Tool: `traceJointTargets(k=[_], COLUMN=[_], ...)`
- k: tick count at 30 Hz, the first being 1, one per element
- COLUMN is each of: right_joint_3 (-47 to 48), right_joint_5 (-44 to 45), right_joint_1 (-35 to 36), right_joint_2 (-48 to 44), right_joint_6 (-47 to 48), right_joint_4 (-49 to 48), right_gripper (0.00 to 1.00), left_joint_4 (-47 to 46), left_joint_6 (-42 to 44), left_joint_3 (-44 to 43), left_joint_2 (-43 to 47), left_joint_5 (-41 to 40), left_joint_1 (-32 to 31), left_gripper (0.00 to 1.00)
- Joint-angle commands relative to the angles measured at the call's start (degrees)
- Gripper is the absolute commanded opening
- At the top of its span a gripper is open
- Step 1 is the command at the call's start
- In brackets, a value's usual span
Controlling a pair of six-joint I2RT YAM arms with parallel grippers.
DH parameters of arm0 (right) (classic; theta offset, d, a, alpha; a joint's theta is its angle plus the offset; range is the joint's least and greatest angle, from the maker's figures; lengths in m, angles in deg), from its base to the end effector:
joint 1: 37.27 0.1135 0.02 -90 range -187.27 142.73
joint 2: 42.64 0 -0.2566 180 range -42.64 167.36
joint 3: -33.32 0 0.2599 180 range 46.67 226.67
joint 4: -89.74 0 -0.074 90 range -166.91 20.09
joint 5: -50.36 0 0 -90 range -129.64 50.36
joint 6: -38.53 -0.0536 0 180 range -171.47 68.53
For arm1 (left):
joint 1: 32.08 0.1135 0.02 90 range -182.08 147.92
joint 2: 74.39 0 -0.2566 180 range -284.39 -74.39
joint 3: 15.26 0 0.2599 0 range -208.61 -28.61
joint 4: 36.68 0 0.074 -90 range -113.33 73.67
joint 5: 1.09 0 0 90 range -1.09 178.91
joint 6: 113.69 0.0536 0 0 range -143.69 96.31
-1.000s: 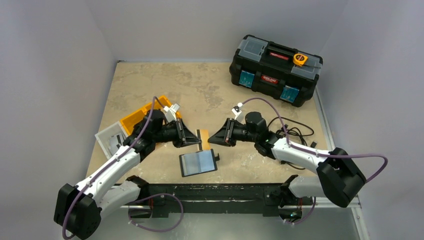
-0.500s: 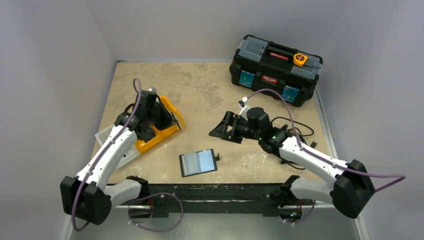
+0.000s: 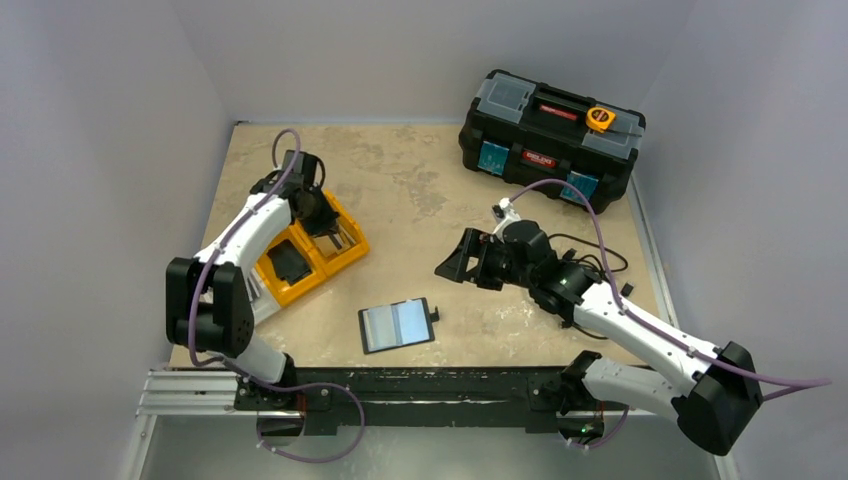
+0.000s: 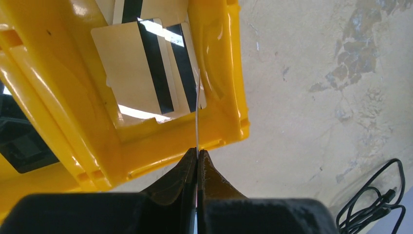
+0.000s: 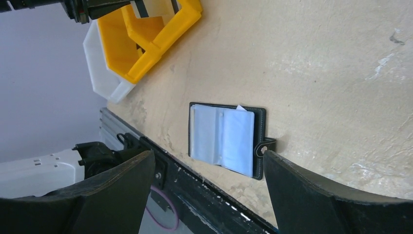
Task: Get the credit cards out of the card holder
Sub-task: Place the credit card in the storage box.
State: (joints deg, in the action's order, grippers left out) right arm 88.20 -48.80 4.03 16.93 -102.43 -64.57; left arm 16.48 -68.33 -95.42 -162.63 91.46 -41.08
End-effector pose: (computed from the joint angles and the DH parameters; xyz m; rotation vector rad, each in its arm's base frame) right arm 0.1886 0.1771 0.2493 0.0886 2.3041 1.0793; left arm 0.3264 -0.0541 0.2216 -0.8086 2.5656 -0.3646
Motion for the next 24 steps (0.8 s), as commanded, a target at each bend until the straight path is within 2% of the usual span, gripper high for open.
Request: traceJointTargets(k=[1,4,12,17,24], right_joint_3=[2.1,2.2,2.1,2.7,7.6], right_joint_5=[2.7,3.0,3.1,4.2,11.1], right_joint_1=[0.2,0.2,0.6,2.6,11.2], right_joint_2=[-1.9,-2.0,-1.5,0.5,7.4], right_joint_6=[2.2,2.6,2.8,2.6,2.1], right_joint_4=[1.8,2.4,2.3,1.6,2.7], right_gripper=[0.82,0.82,0.82,0.82,0.82], left_joint_4=[-2.8,-2.7,-0.9,2.2,6.6], left_joint_6=[2.5,3.2,5.4,6.8,8.7], left_joint_3=[-3.6,-4.7,-6.2,-6.9,-2.6], left_joint_2=[-3.2,-5.2,-4.9,-0.1,11.8], left_joint_5=[0.9,1.5,1.6,0.7,2.6], left_joint_1=[1.3,1.8,2.8,2.8,2.8], left_gripper=[0.0,0.01,0.28,0.4,0.45])
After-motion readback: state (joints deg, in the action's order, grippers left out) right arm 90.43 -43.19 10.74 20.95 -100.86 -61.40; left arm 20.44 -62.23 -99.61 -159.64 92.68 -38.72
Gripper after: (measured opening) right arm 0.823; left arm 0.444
